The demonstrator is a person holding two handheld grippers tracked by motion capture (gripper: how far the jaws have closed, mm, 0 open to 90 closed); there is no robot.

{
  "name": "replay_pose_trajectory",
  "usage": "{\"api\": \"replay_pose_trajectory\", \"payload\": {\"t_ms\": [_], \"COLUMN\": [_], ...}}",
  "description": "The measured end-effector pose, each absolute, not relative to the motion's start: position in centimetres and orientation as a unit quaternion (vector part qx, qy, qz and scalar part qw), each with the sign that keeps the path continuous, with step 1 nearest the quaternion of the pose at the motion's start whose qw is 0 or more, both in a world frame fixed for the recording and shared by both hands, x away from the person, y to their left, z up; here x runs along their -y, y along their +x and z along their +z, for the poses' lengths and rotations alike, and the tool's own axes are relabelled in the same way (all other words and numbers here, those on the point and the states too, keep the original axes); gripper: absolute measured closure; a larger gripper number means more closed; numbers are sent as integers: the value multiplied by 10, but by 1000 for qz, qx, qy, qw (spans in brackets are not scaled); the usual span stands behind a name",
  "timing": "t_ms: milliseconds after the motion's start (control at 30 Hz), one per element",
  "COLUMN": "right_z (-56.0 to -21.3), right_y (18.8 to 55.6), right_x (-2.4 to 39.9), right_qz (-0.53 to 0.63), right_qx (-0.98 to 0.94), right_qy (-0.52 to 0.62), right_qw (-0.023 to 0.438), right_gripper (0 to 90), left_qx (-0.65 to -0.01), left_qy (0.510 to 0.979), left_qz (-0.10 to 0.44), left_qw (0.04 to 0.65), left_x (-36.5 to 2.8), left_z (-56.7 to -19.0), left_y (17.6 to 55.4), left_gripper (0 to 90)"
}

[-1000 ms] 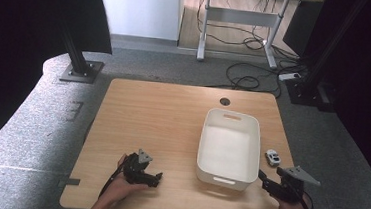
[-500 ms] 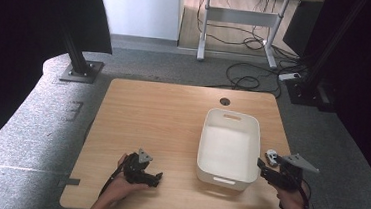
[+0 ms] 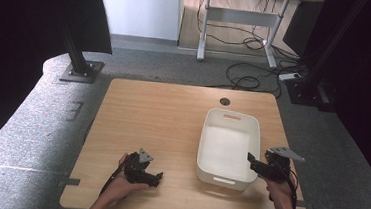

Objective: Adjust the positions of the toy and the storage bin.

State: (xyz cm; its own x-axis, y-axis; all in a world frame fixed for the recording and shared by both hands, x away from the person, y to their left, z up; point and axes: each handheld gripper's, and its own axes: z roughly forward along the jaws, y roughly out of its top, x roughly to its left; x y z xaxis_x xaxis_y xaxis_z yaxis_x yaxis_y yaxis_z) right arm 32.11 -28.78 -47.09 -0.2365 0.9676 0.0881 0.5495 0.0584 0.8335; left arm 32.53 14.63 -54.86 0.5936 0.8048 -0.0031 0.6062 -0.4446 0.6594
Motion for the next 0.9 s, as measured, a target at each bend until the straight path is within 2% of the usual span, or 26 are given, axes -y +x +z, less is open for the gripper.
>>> {"api": "replay_pose_trajectory", "payload": {"t_ms": [233,433,567,600,667,700,900], "right_z": [-479,-487,-486,-487,-488,-489,-491], "right_y": [321,314,314,315,315,316,315], "right_x": [283,285,283,283,283,284,281], "right_qz": [397,404,400,394,392,389,380], "right_qx": [-685,-684,-686,-687,-687,-688,-693], "right_qy": [556,558,560,563,564,566,565], "right_qw": [253,240,235,237,237,235,238], "right_gripper": [270,322,409,465,481,517,535], "left_qx": [-423,-426,-427,-427,-427,-427,-425], "left_qy": [835,833,832,832,832,832,834], "left_qz": [158,159,160,159,159,159,158], "left_qw": [315,315,315,315,315,315,315], "left_x": [-146,-146,-146,-146,-146,-146,-146], "left_z": [-549,-549,-549,-549,-549,-549,-549], "left_y": [325,323,322,323,323,323,323], "left_gripper": [1,1,1,1,1,1,0]}}
